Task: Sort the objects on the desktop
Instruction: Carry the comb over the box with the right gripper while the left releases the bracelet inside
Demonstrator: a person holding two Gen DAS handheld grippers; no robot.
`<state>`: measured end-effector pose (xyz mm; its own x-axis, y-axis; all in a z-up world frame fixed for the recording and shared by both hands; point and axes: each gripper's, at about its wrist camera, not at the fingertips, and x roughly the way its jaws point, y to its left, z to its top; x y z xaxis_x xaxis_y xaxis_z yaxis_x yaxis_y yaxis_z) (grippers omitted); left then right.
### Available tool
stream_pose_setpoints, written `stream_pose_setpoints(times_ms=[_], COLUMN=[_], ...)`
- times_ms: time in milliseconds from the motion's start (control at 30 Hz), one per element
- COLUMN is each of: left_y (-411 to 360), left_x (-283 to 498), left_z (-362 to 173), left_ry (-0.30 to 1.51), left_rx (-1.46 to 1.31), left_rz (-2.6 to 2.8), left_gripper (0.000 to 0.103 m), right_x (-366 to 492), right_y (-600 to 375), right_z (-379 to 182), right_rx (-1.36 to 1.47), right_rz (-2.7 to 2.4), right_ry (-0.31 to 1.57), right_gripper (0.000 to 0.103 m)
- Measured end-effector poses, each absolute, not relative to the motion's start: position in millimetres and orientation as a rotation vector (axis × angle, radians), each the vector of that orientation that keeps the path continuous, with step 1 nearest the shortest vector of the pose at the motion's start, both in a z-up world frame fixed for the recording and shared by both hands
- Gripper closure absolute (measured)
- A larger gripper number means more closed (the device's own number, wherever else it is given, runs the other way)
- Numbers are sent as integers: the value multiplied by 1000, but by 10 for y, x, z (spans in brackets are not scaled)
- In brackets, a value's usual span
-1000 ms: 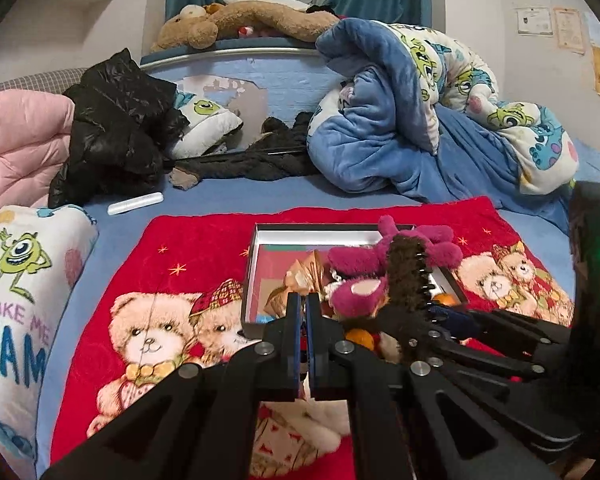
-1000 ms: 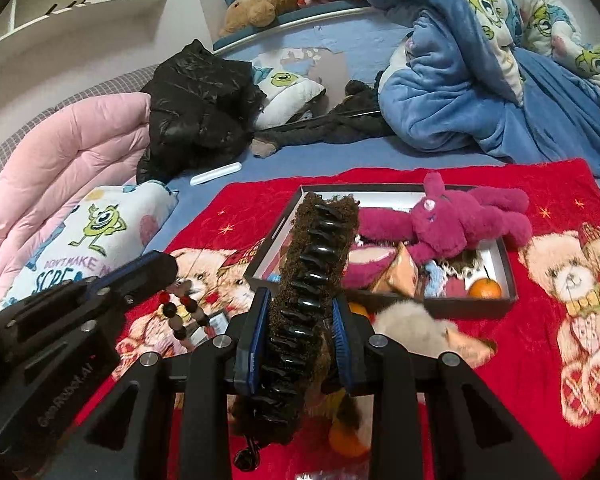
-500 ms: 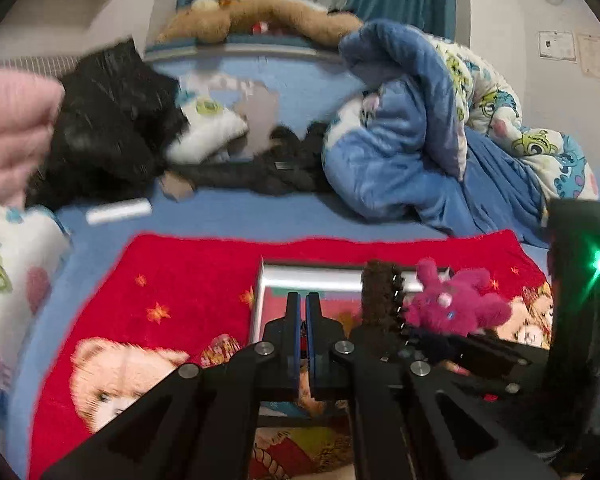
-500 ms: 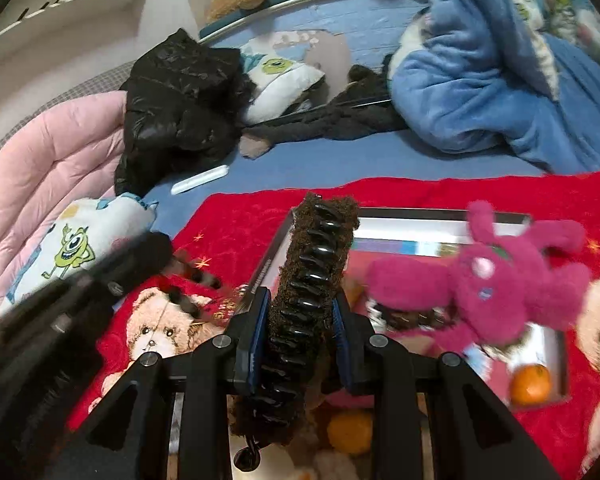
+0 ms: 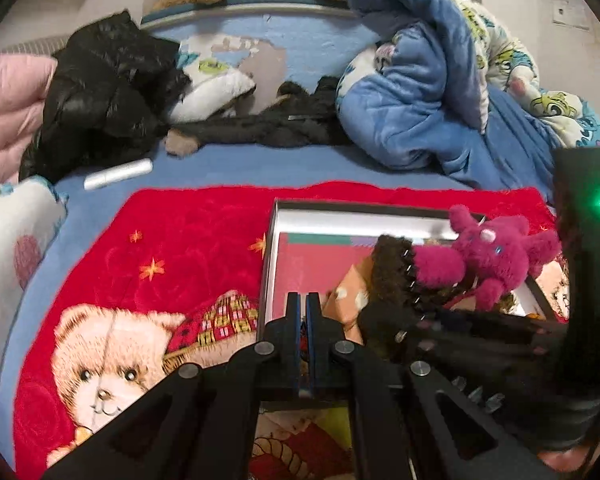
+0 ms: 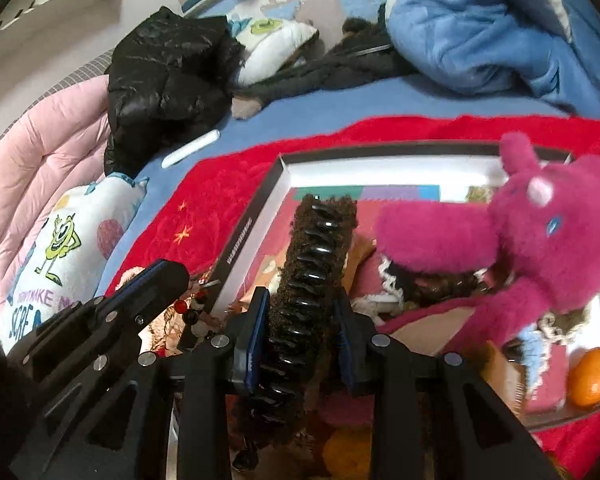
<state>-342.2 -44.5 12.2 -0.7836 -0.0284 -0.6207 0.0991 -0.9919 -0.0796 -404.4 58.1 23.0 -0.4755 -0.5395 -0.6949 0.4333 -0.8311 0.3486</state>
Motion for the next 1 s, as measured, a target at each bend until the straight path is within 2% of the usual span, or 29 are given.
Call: stream_pose_setpoints(times_ms=[133,333,1000], left_y=[-434,-437,-405], left_x=[-3473,-3480,-3504], left_z=[4,-21,-115], left_ry=[137,137,95], left_rx=[1039,1035,1059], left_rz=[-2869,-2866,-2844], left_gripper=[101,101,101], right_x=[-4128,-4128,-4112], right_y=[619,562,600], right_z=[190,154,144], right_rx=[1153,1166,1146], right_rz=[-2278,-2298,-2292], right_ry=[-209,-162,-195], right_gripper=[73,72,71])
